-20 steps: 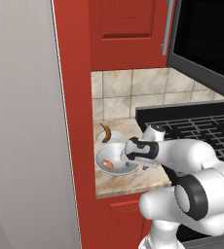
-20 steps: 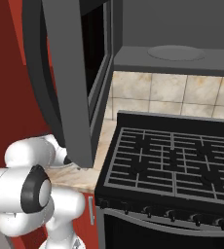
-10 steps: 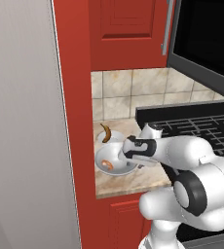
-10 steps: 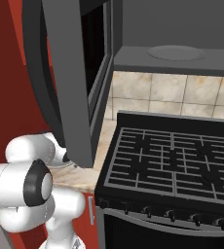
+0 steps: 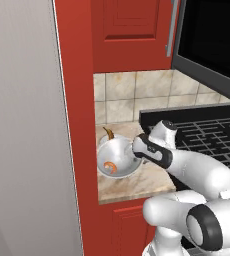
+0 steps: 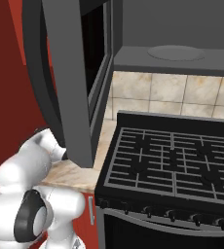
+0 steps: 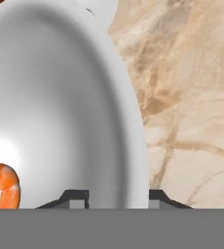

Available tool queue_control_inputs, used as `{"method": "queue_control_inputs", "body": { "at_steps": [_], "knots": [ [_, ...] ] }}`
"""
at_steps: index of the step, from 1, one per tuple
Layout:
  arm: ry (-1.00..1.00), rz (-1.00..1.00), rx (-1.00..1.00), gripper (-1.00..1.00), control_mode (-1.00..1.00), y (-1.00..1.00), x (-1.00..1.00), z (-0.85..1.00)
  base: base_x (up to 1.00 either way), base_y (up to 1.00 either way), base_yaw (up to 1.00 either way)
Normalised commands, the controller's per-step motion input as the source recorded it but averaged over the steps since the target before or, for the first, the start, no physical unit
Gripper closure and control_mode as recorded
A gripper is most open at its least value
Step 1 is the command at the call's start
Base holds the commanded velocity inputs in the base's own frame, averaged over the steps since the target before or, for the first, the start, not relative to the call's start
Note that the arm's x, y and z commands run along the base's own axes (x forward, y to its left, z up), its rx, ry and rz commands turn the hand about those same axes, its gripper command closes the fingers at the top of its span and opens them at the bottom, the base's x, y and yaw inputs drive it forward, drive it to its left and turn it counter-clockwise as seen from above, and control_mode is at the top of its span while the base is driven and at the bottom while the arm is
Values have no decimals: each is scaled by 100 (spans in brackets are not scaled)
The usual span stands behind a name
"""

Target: Remove the banana from the bowl and place it on the small plate. Then place the bowl with only the shrimp in the microwave, close the door, and press the start button to microwave the shrimp.

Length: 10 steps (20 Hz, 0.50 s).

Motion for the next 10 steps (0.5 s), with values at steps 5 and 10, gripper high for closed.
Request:
{"method": "queue_control_inputs", "body": {
  "at_steps": [5,10],
  "knots": [
    [-25,0,6,100,-100,-3,-22,63,0,0,0],
    [-14,-2,5,100,-100,-7,-21,69,0,0,0]
  ]
}}
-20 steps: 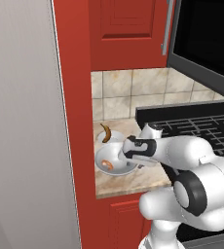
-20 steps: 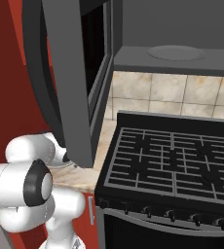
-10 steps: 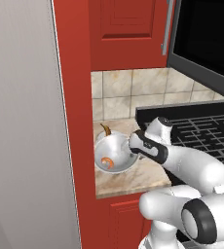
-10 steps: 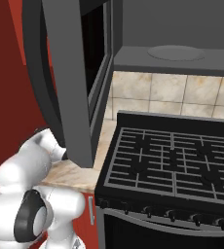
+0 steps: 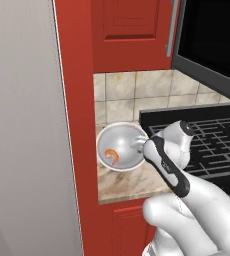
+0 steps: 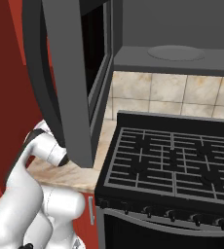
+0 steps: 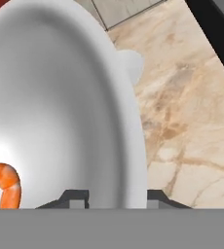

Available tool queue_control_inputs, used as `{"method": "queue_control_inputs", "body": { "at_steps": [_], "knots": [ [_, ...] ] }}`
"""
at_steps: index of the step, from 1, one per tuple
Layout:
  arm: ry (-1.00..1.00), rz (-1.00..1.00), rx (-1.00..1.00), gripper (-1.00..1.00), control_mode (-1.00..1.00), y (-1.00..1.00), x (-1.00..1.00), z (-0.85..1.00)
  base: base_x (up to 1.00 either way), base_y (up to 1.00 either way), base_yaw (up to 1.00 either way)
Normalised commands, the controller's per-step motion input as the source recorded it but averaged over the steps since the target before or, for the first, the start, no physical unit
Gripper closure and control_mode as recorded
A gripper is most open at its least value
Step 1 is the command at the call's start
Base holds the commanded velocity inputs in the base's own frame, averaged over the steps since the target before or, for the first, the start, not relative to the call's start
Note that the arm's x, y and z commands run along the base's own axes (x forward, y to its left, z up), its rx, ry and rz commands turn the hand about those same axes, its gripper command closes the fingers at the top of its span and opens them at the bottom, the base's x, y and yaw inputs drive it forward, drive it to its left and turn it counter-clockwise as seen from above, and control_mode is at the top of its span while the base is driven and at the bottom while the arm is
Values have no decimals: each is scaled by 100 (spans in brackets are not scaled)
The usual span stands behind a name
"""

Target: Remove the banana from the bowl and place it on the small plate. Then place the bowl with only the shrimp in the microwave, close the door, and press the start button to microwave the shrimp.

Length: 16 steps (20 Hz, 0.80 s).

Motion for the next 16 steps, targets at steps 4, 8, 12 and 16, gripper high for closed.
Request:
{"method": "queue_control_inputs", "body": {
  "at_steps": [4,8,12,16],
  "knots": [
    [0,-8,0,100,-100,-13,-25,74,0,0,0],
    [6,-6,3,100,-100,-12,-32,67,0,0,0],
    [2,-2,10,100,-100,-23,-48,34,0,0,0],
    [0,-1,15,100,-100,-11,-73,19,0,0,0]
  ]
}}
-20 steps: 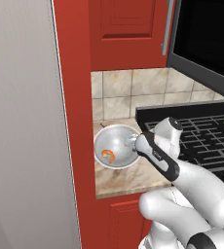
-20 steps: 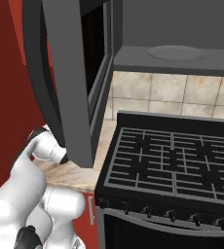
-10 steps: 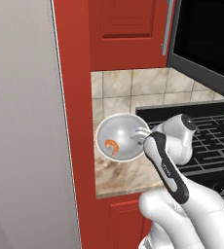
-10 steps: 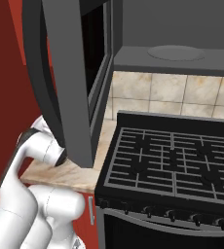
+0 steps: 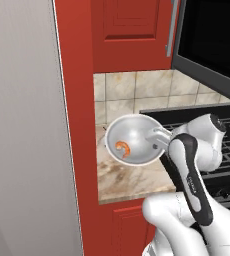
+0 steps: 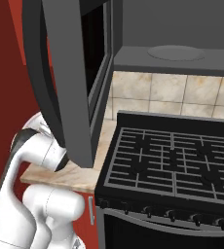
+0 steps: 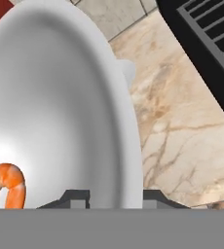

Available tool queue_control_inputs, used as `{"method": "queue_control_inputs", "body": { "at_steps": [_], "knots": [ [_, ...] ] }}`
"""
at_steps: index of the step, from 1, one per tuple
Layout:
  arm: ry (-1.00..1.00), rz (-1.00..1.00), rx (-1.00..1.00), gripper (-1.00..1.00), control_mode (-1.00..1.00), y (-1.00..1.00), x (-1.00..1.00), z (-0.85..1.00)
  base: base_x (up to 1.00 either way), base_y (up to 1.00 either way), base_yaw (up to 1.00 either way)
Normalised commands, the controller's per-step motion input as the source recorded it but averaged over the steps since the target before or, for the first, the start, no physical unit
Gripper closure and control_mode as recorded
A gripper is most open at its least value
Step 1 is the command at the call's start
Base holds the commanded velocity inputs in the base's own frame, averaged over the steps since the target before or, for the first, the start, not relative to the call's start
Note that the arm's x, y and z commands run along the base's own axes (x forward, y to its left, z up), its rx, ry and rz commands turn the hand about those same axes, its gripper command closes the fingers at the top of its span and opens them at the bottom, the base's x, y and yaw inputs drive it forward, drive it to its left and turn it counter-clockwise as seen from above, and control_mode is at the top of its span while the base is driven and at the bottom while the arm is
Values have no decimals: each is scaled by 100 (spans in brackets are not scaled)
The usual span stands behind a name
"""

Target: Remove the banana from the bowl and place it on the small plate. Then place the bowl with only the shrimp in the microwave, close the door, and press the start button to microwave the shrimp.

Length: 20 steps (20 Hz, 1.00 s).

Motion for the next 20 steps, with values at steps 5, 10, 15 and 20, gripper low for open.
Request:
{"method": "queue_control_inputs", "body": {
  "at_steps": [5,10,15,20],
  "knots": [
    [0,-4,10,100,-100,0,-70,31,0,0,0],
    [0,-6,3,100,-100,0,-52,32,0,0,0],
    [0,-5,0,100,-100,-4,-39,1,0,0,0],
    [4,-3,0,100,-100,0,-20,-8,0,0,0]
  ]
}}
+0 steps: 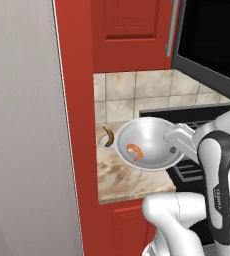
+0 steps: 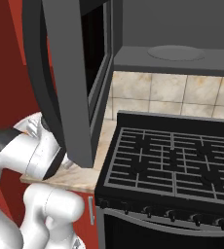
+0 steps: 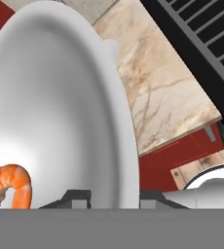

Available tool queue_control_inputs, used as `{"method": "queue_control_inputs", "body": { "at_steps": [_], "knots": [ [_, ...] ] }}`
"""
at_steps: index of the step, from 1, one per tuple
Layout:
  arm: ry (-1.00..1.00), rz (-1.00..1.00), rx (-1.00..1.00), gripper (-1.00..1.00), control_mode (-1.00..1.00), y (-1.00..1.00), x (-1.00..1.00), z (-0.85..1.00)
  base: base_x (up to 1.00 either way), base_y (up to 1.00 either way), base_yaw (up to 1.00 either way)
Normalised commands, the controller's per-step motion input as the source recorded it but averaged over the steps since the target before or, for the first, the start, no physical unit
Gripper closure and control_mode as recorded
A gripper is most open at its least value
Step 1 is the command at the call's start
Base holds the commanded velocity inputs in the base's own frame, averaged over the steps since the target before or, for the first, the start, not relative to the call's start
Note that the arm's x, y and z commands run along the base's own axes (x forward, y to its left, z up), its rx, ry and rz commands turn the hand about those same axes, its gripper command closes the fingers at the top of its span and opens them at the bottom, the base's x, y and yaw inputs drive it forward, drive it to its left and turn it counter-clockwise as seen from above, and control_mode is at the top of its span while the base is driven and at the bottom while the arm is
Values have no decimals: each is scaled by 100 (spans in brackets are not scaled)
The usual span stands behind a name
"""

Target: Remove the banana from the bowl and place it on the small plate. Then place the bowl with only the shrimp in the microwave, close the door, and press the start button to microwave the shrimp.

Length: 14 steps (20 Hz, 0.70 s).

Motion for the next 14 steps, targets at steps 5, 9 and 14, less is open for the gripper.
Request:
{"method": "queue_control_inputs", "body": {
  "at_steps": [5,9,14],
  "knots": [
    [12,0,-1,100,-100,4,-6,-21,0,0,0],
    [0,-3,0,100,100,9,-36,-15,-50,1,-6],
    [0,0,0,100,100,0,0,0,-100,-4,-23]
  ]
}}
